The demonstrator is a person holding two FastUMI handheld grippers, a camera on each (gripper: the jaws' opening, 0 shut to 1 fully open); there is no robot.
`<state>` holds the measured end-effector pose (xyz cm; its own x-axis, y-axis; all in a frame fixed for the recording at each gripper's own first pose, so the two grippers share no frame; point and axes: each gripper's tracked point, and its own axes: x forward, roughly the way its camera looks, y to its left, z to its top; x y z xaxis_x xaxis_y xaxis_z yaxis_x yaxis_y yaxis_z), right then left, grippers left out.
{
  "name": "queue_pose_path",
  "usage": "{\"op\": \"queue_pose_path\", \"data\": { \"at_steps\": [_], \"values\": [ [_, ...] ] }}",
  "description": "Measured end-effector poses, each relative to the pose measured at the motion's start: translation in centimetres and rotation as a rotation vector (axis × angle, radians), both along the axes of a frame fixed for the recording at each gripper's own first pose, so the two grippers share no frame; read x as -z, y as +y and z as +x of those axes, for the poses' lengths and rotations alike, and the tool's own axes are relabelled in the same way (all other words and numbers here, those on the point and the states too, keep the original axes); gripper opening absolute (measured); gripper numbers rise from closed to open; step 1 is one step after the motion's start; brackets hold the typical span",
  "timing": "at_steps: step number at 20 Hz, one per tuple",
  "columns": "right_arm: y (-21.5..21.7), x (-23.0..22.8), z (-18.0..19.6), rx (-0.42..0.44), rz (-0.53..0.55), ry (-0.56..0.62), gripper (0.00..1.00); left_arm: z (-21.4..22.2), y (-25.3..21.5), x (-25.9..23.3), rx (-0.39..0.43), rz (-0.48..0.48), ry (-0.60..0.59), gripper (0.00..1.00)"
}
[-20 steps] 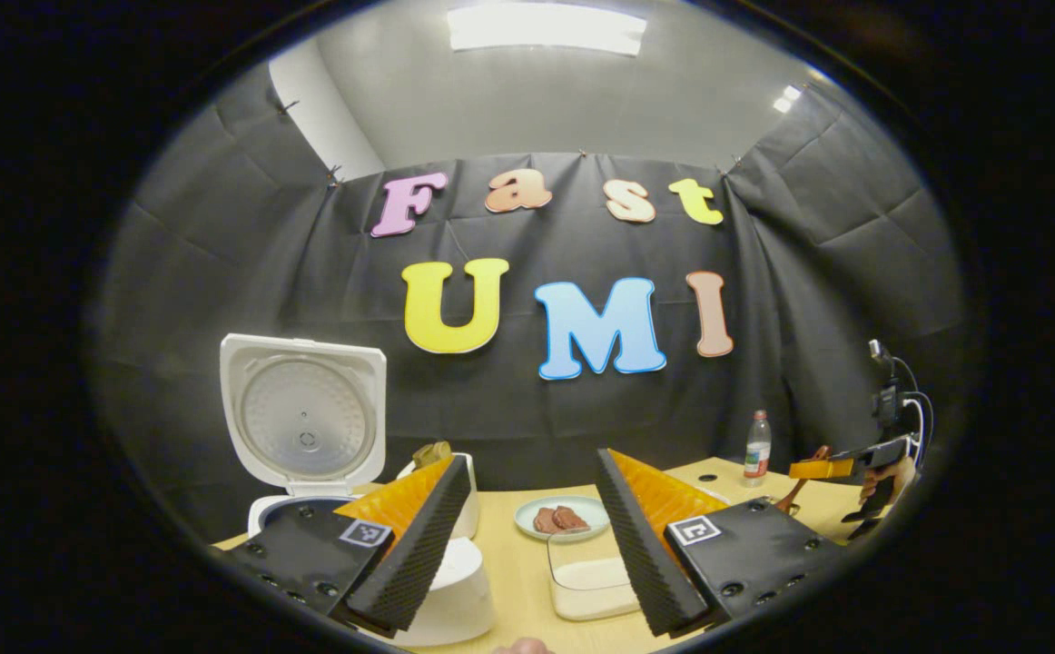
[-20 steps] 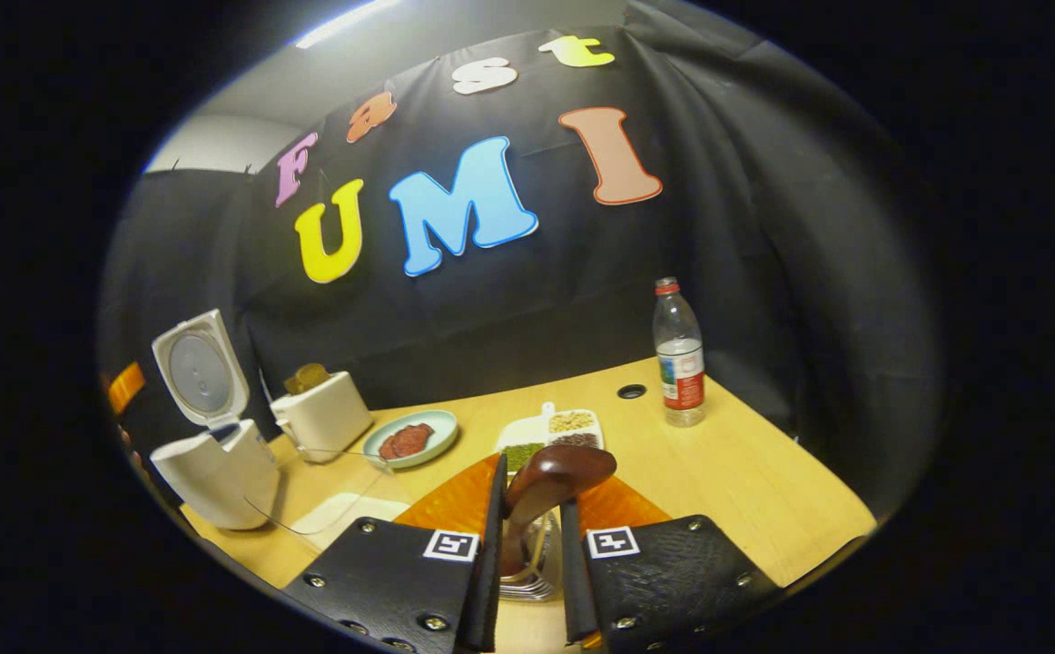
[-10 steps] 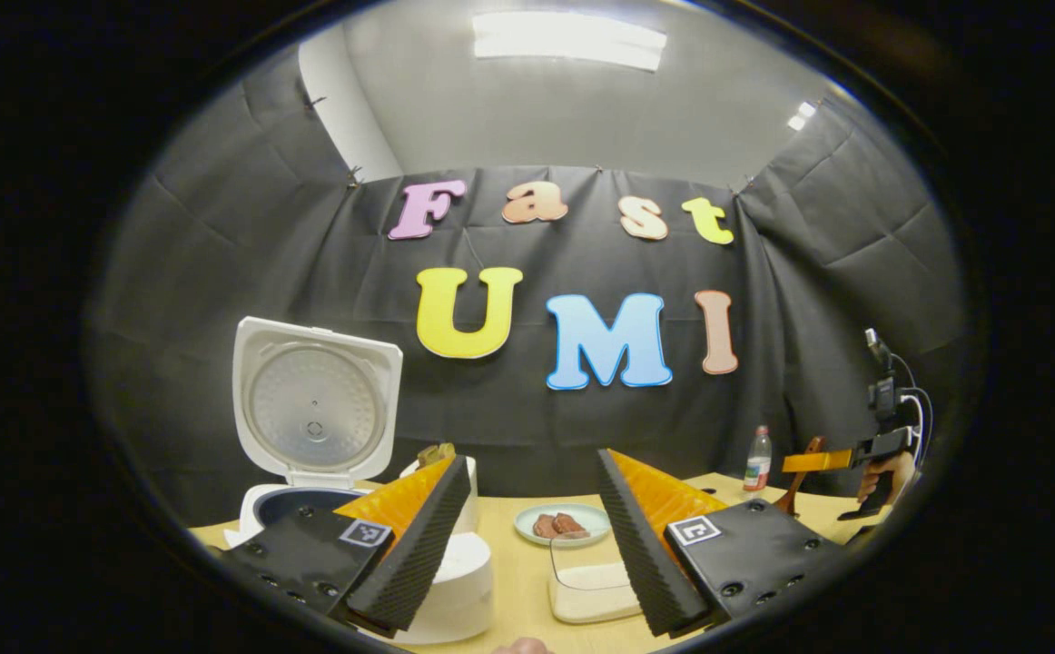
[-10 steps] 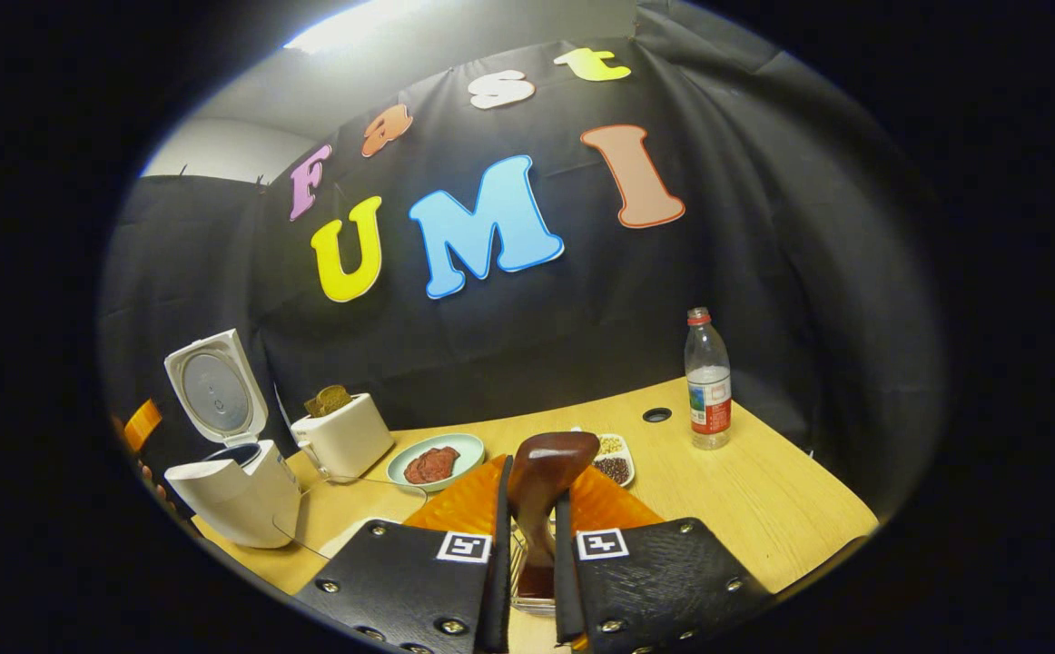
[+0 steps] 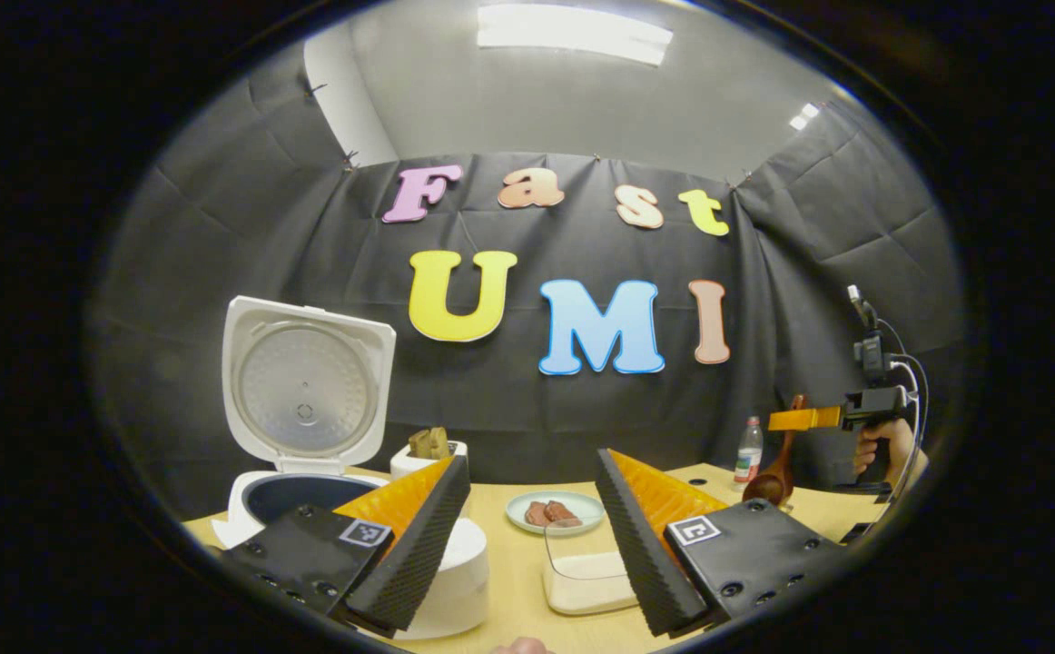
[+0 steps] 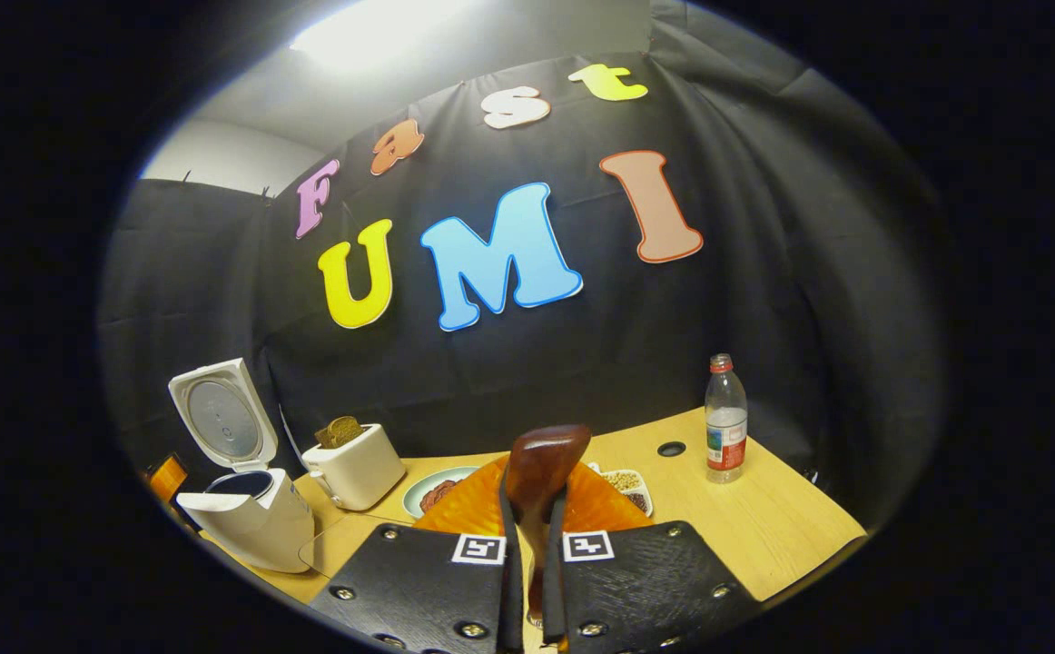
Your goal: Close the left gripper, press the button to open the rice cooker; take a wooden spoon from the chopstick holder with the right hand, scoop a spoonful of rice and pour it into the rice cooker, then put the wooden spoon back into the chopstick holder.
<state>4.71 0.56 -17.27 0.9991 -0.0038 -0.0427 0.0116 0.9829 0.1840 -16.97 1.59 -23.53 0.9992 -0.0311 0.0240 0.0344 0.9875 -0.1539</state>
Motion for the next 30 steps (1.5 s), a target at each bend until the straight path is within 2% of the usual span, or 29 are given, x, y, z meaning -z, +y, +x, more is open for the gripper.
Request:
{"op": "queue_pose_path", "data": {
  "at_steps": [6, 10, 14, 17, 19, 23, 27, 30],
  "values": [
    [4.3, -3.1, 0.6, -0.078, 0.013, -0.036, 0.09, -0.5, 1.6, -0.6, -0.017, -0.052, -0.011, 0.96],
    [9.6, -4.8, 1.9, -0.177, 0.039, -0.064, 0.09, -0.9, 2.1, -1.0, -0.031, -0.053, -0.021, 0.96],
    [14.5, -2.7, 3.5, -0.247, -0.035, -0.036, 0.08, -1.1, 2.2, -1.2, -0.03, -0.044, -0.022, 0.96],
    [16.9, 0.3, 4.8, -0.258, -0.123, 0.005, 0.09, -1.1, 2.6, -1.0, -0.034, -0.05, -0.022, 0.96],
    [18.3, 2.2, 5.6, -0.269, -0.143, 0.03, 0.08, -1.1, 3.3, -1.0, -0.05, -0.048, -0.02, 0.96],
    [19.6, 5.3, 7.0, -0.257, -0.229, 0.064, 0.08, -1.2, 3.2, -0.9, -0.042, -0.055, -0.024, 0.96],
    [21.0, 7.6, 7.4, -0.287, -0.196, 0.127, 0.09, -1.3, 3.3, -1.1, -0.046, -0.037, -0.033, 0.96],
    [22.0, 8.2, 7.6, -0.32, -0.082, 0.165, 0.09, -0.9, 3.7, -0.4, -0.05, -0.048, -0.019, 0.96]
  ]
}}
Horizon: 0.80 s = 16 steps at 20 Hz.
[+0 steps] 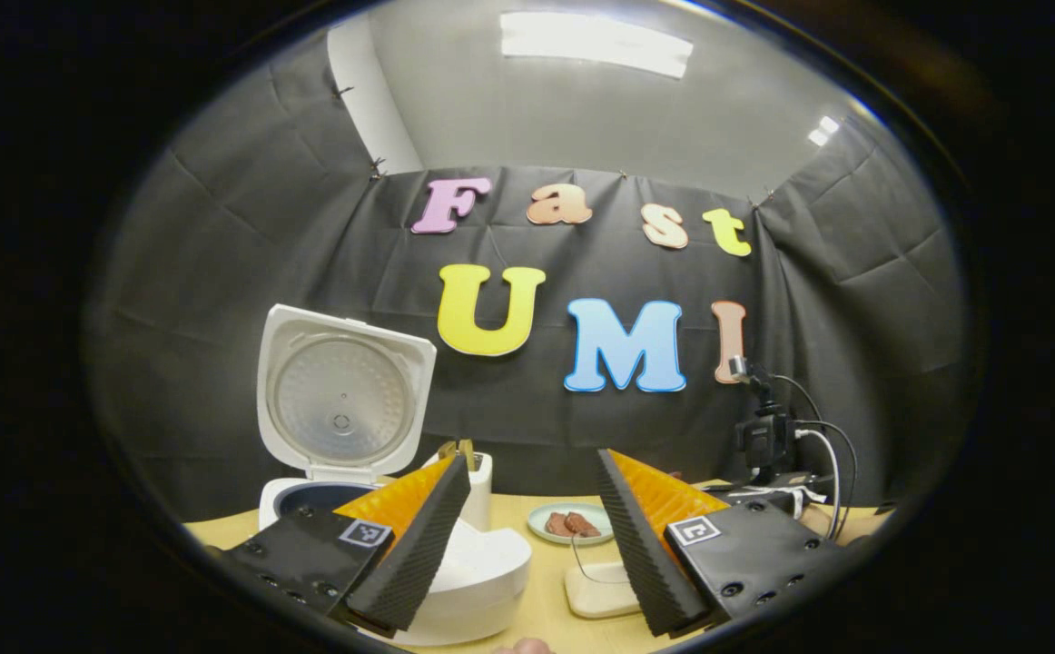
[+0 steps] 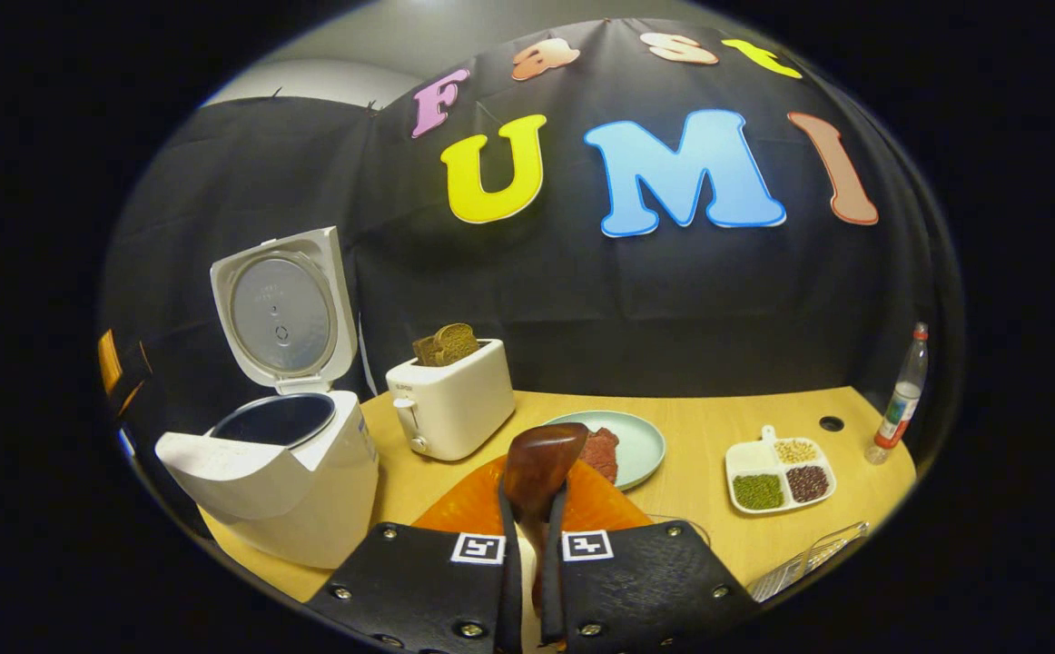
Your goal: Close the left gripper, press the button to open the rice cooker; take a wooden spoon from the chopstick holder with the right hand, scoop a spoonful of rice and pour it into the rice cooker, then put the wooden spoon back into the chopstick holder.
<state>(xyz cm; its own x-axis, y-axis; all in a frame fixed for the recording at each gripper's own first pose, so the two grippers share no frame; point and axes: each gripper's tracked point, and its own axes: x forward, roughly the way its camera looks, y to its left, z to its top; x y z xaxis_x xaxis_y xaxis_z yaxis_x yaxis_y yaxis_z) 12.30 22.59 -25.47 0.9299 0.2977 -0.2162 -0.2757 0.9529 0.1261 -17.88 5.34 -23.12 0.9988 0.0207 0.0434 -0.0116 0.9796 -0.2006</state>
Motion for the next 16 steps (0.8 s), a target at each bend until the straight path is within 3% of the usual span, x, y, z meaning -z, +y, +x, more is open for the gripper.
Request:
{"op": "queue_pose_path", "data": {
  "at_steps": [2, 6, 9, 12, 16],
  "values": [
    [-0.9, -0.2, 0.2, 0.026, 0.087, 0.019, 0.09, 0.0, 0.3, -0.2, 0.0, -0.016, -0.006, 0.96],
    [-4.5, 0.3, 0.6, 0.077, 0.421, 0.105, 0.09, -0.6, 1.2, -0.8, -0.015, -0.031, -0.026, 0.96],
    [-6.5, 0.7, 0.5, 0.087, 0.582, 0.142, 0.09, -0.4, 1.1, -0.5, -0.022, -0.024, -0.024, 0.96],
    [-7.7, 0.1, 0.5, 0.086, 0.677, 0.145, 0.08, -0.2, 0.5, -0.2, -0.014, 0.0, -0.012, 0.96],
    [-8.3, -1.2, 0.2, 0.077, 0.699, 0.116, 0.09, 0.0, -0.1, 0.4, -0.002, 0.014, 0.011, 0.96]
  ]
}}
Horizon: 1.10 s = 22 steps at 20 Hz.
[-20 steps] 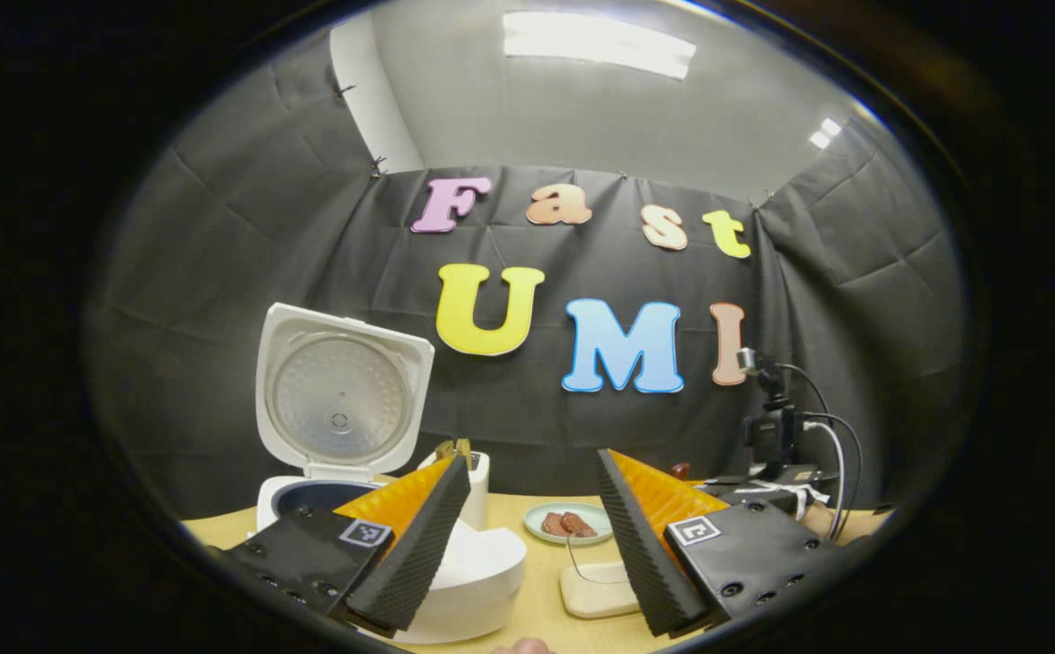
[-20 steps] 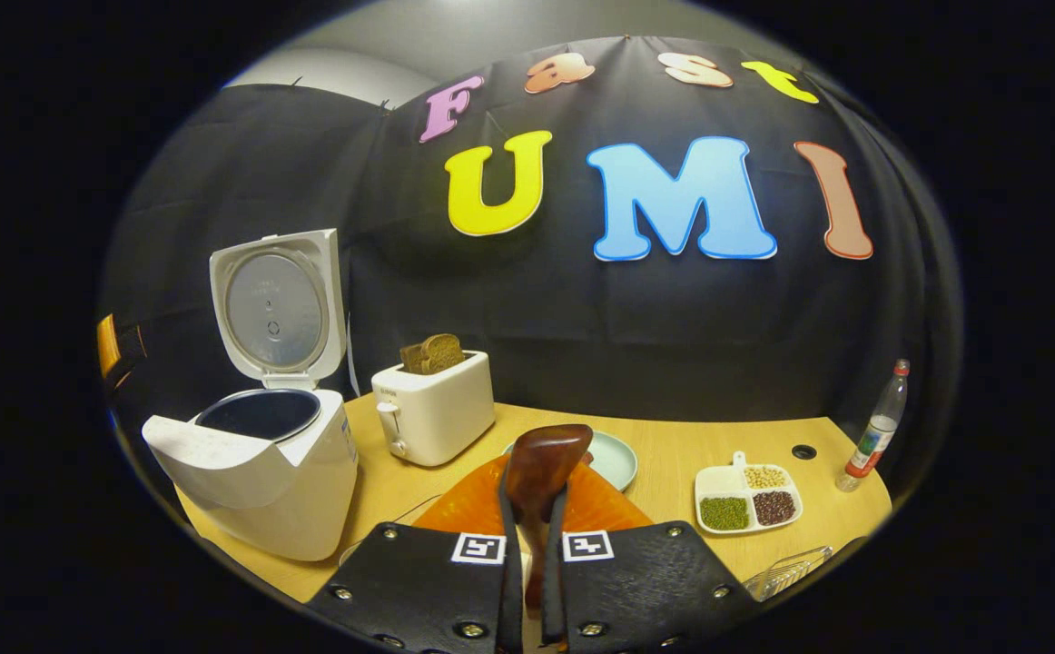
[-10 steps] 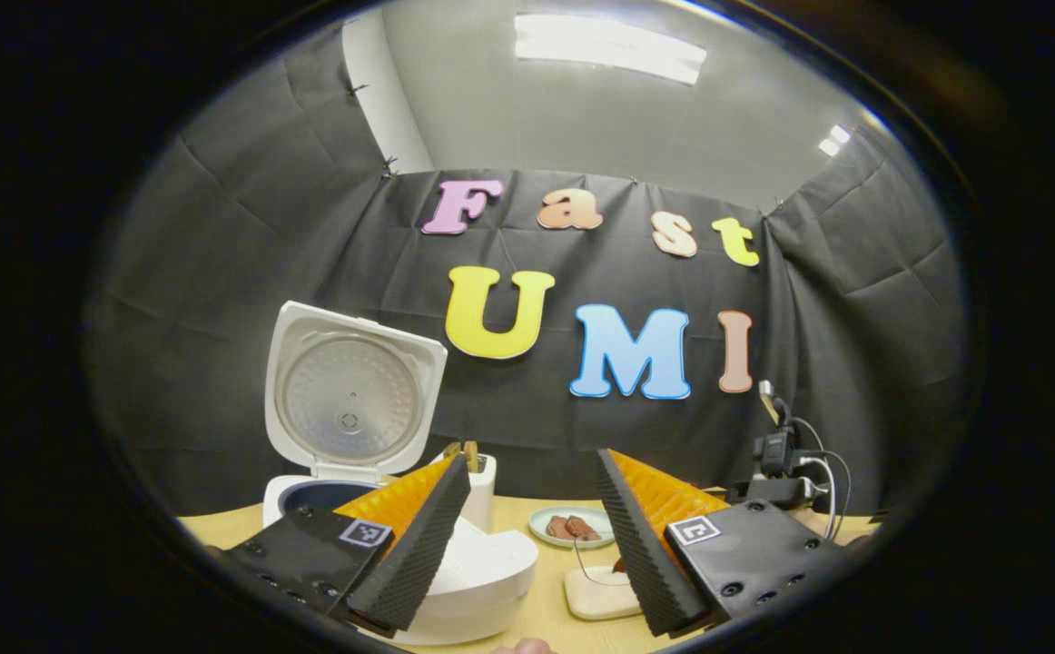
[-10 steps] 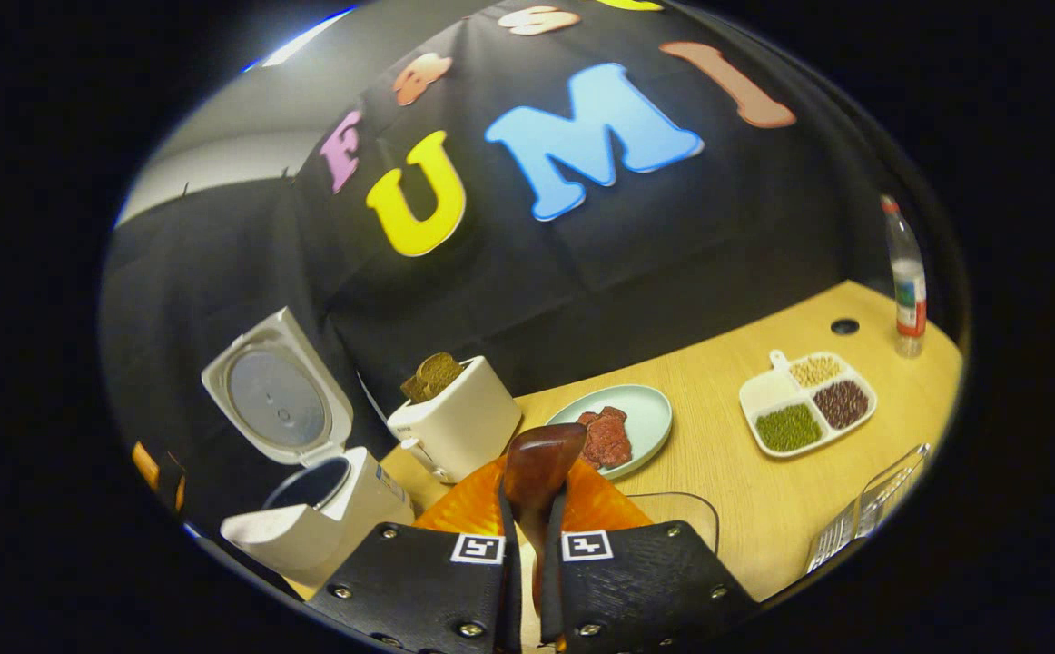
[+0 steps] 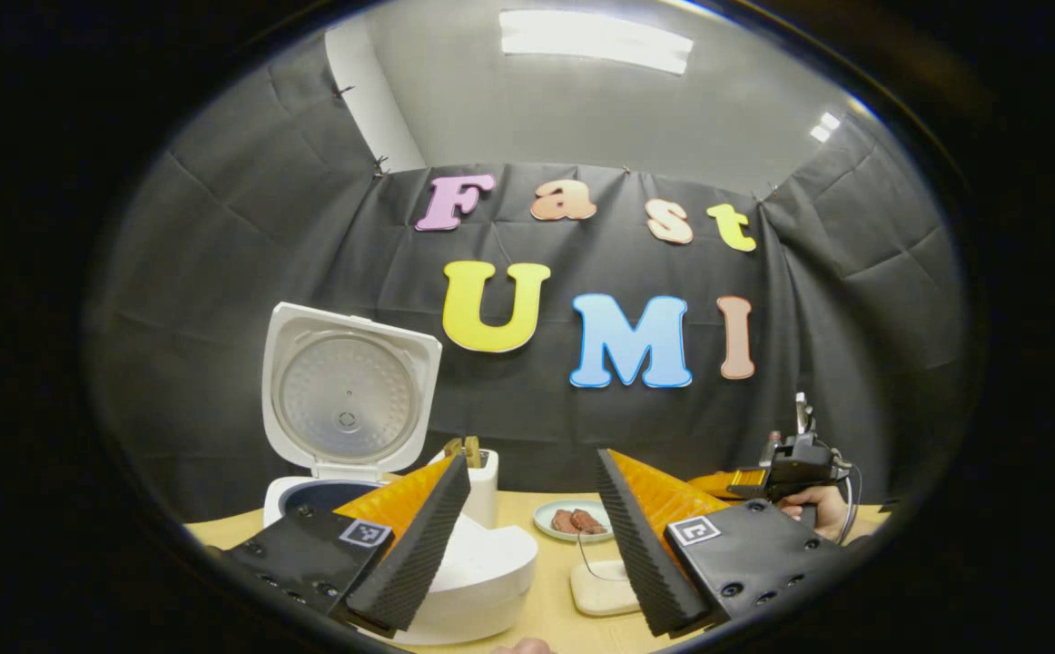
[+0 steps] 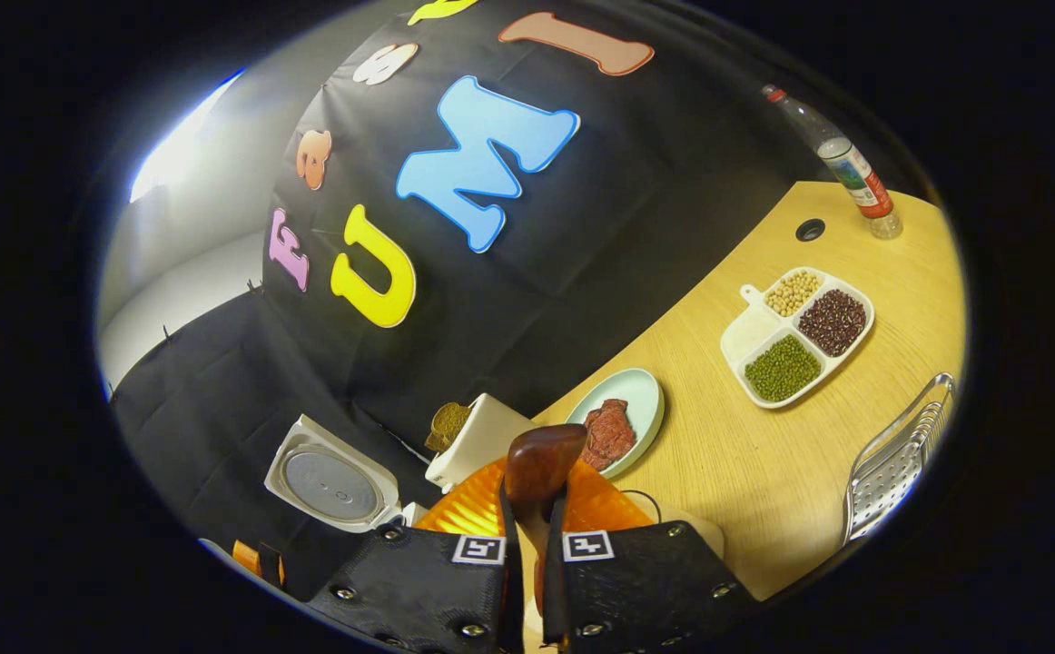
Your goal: Close the left gripper, press the button to open the rice cooker; take a wooden spoon from the chopstick holder with the right hand, scoop a spoonful of rice and pour it into the rice cooker, then put the wooden spoon back into the chopstick holder.
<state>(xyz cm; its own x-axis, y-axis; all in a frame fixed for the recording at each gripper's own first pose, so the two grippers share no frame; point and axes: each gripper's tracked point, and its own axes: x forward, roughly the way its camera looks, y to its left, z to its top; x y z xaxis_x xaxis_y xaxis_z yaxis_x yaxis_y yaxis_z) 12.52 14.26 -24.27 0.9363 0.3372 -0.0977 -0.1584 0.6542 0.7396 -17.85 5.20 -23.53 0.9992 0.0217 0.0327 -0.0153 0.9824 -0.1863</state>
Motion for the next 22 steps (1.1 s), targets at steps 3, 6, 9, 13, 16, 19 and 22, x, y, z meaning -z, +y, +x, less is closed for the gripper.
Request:
{"op": "queue_pose_path", "data": {
  "at_steps": [3, 6, 9, 13, 16, 19, 22],
  "values": [
    [0.3, -1.6, -0.1, 0.01, -0.026, -0.034, 0.08, -0.1, -0.4, -0.1, 0.01, 0.01, -0.005, 0.96],
    [0.8, -4.3, -0.1, 0.03, -0.069, -0.089, 0.08, -0.3, -0.5, -0.2, 0.017, 0.03, -0.005, 0.96],
    [2.3, -7.1, -0.2, 0.014, -0.006, -0.121, 0.08, -0.4, 0.9, 0.3, -0.019, 0.022, 0.007, 0.96],
    [5.5, -9.6, 0.7, -0.048, 0.185, -0.12, 0.08, -1.1, 2.8, 0.0, -0.048, -0.031, -0.005, 0.96],
    [9.4, -10.8, 1.5, -0.111, 0.23, -0.12, 0.08, -1.5, 4.0, -0.2, -0.074, -0.024, -0.009, 0.96],
    [14.1, -12.7, 1.9, -0.179, 0.259, -0.124, 0.09, -2.0, 5.7, -0.1, -0.101, -0.041, -0.013, 0.96],
    [18.6, -13.9, 2.5, -0.226, 0.221, -0.14, 0.08, -2.6, 6.8, -0.4, -0.117, -0.055, -0.019, 0.96]
  ]
}}
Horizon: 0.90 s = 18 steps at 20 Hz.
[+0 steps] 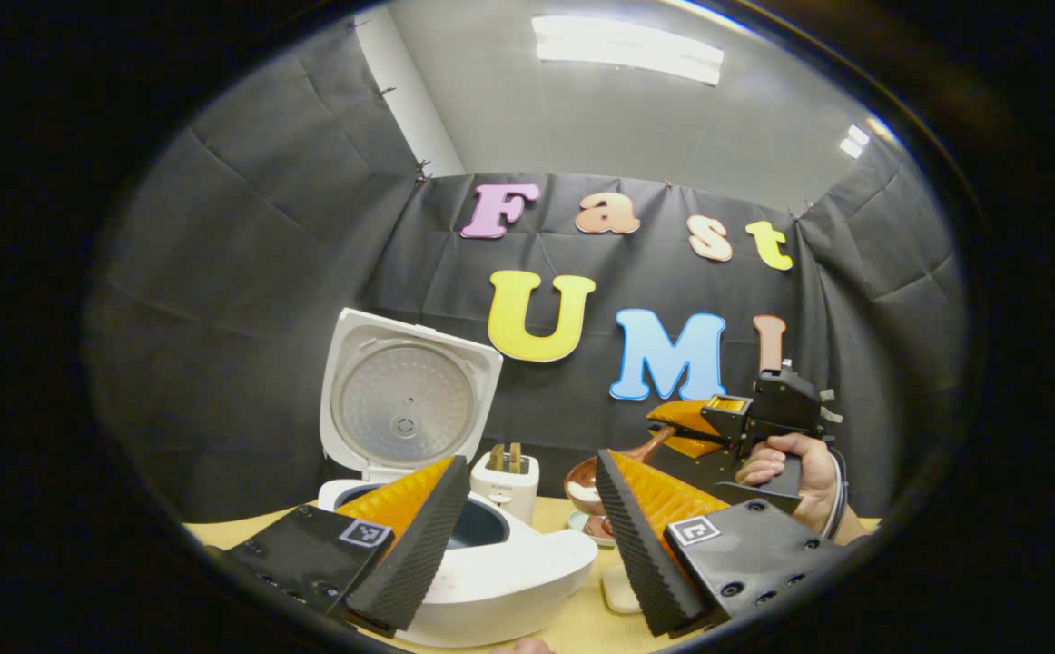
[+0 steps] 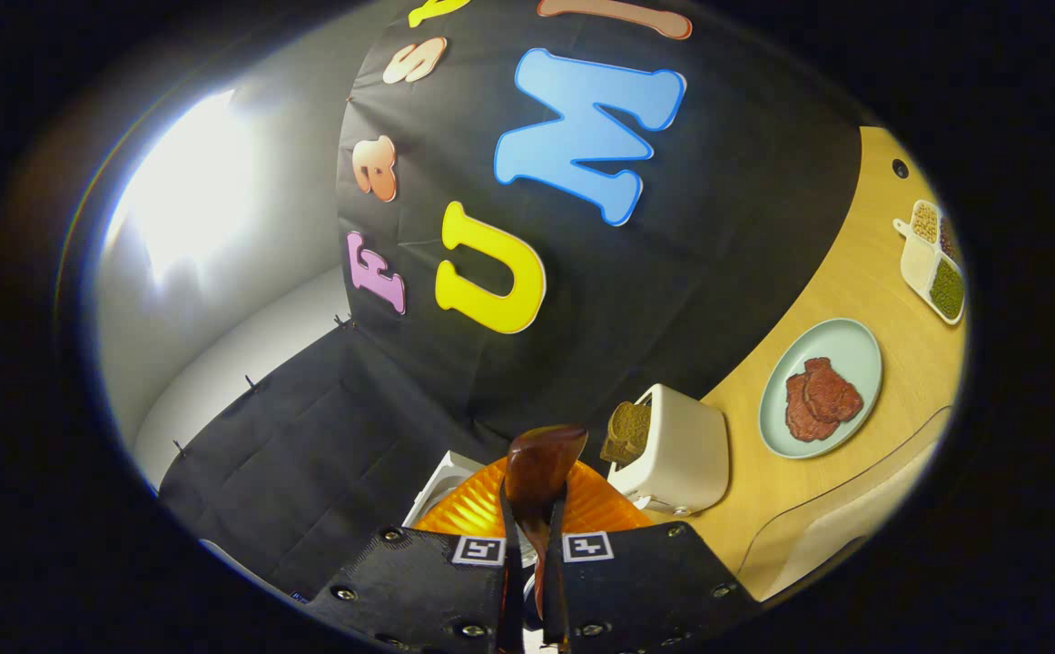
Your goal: Close the left gripper, press the button to open the rice cooker; take a wooden spoon from the chopstick holder with the right hand, scoop a spoonful of rice and pour it into the rice cooker, then put the wooden spoon back into the chopstick holder.
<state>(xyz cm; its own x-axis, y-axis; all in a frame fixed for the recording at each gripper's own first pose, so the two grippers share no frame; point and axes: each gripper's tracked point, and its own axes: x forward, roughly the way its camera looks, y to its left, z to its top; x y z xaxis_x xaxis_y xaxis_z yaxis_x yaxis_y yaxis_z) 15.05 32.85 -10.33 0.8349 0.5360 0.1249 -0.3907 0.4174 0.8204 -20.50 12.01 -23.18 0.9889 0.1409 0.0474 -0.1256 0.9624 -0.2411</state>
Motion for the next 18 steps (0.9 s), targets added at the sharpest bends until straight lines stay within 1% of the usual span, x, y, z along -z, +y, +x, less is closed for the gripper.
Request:
{"op": "queue_pose_path", "data": {
  "at_steps": [3, 7, 10, 13, 15, 16, 18],
  "values": [
    [5.5, 0.0, 0.1, -0.065, -0.083, -0.026, 0.08, -0.4, 0.5, -0.3, -0.007, 0.014, -0.006, 0.96],
    [10.8, 1.7, 0.5, -0.1, -0.222, -0.064, 0.08, -1.5, 1.5, -0.8, -0.022, 0.027, -0.017, 0.96],
    [14.0, 2.6, 1.2, -0.086, -0.391, -0.13, 0.09, -2.0, 3.0, -0.8, -0.063, 0.025, -0.019, 0.96],
    [16.9, 3.6, 0.6, -0.096, -0.553, -0.198, 0.08, -2.4, 3.4, -1.2, -0.068, 0.016, -0.03, 0.96],
    [17.8, 3.2, 0.4, -0.072, -0.644, -0.263, 0.08, -2.9, 3.6, -1.4, -0.068, 0.016, -0.039, 0.96],
    [18.1, 3.2, 0.1, -0.066, -0.675, -0.284, 0.08, -3.2, 3.8, -1.5, -0.07, 0.014, -0.042, 0.96],
    [19.0, 3.6, -0.2, -0.074, -0.693, -0.301, 0.08, -3.4, 4.1, -1.6, -0.076, 0.008, -0.046, 0.96]
  ]
}}
